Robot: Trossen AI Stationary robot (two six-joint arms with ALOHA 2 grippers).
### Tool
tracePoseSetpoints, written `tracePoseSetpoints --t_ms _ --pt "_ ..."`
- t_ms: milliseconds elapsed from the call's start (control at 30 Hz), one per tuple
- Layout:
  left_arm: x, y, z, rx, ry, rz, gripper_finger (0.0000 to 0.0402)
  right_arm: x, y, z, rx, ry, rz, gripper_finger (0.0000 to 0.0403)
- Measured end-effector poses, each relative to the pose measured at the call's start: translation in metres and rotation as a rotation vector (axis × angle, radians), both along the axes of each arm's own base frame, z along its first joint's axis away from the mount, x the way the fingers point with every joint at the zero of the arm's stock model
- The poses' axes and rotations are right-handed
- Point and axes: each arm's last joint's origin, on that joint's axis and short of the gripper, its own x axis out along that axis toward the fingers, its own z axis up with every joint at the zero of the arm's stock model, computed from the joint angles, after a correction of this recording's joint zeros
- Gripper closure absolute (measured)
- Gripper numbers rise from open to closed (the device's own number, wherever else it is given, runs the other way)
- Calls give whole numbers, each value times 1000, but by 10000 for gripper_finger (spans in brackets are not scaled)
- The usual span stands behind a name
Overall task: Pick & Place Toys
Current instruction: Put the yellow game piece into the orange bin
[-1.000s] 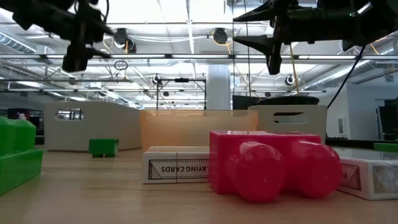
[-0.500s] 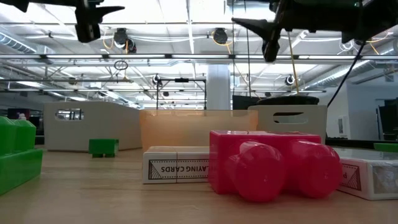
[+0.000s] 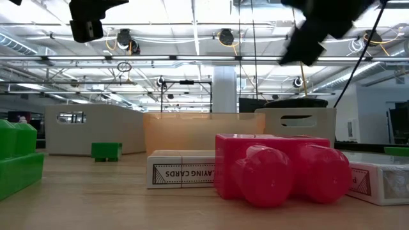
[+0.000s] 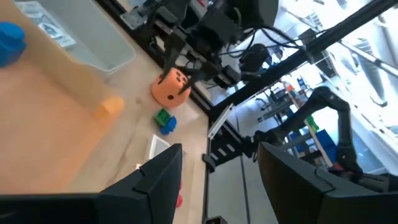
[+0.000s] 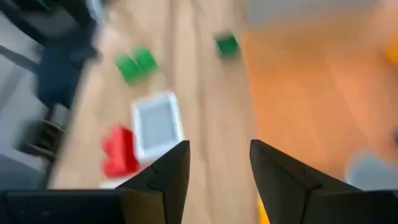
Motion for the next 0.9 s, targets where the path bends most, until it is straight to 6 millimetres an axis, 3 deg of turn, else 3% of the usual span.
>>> tracePoseSetpoints --t_ms 133,367,900 --pt "5 -5 -5 -9 27 -3 188 -12 6 -16 7 111 -5 243" --pt "8 -7 -9 -5 48 -4 188 -20 8 -29 -102 119 -49 243" --pt "8 -4 -8 16 40 9 188 -1 10 -66 -179 219 -76 243"
